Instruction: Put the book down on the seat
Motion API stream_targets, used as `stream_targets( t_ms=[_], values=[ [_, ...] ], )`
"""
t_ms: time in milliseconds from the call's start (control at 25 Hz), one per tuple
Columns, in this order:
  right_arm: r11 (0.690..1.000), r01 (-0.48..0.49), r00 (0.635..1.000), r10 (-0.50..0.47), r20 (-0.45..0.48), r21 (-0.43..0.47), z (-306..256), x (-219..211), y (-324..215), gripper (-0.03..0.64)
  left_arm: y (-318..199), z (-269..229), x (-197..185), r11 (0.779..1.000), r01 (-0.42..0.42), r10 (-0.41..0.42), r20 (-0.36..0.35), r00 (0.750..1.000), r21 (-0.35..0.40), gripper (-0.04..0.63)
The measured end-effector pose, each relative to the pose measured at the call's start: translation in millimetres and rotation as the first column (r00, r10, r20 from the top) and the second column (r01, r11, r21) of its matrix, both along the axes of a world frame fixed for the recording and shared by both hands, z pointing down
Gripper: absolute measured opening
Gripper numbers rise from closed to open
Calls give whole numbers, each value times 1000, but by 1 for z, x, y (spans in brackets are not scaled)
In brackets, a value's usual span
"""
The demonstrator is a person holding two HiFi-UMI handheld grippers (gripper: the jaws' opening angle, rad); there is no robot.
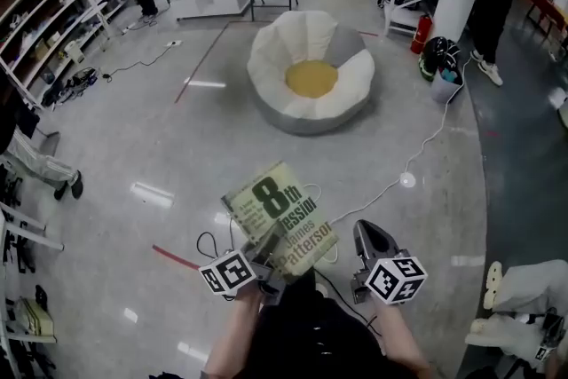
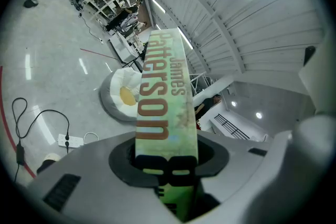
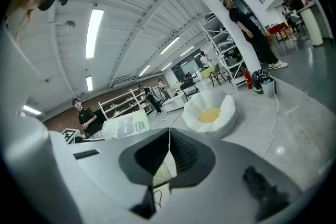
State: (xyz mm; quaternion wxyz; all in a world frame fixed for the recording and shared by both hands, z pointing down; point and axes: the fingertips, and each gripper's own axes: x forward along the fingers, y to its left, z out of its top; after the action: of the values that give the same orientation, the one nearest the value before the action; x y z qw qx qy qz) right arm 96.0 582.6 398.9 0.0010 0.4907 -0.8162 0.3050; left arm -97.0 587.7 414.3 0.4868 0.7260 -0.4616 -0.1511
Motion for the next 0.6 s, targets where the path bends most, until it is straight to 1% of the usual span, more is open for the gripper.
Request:
stream_targets(
  t_ms=[160, 320, 600],
  values=[
    [1000, -9, 1000, 9, 17, -6, 2, 7, -8, 14, -7, 2, 8, 1000, -9, 9, 8, 1000, -9, 163],
    [1000, -11, 1000, 11, 11, -16, 5, 16, -17, 14, -21, 6, 20, 1000, -22, 22, 4, 1000, -16, 163],
    [1000, -9, 1000, 9, 4, -24, 11, 20, -57, 14, -65, 18, 34, 998, -52, 52, -9, 999, -36, 163]
  ],
)
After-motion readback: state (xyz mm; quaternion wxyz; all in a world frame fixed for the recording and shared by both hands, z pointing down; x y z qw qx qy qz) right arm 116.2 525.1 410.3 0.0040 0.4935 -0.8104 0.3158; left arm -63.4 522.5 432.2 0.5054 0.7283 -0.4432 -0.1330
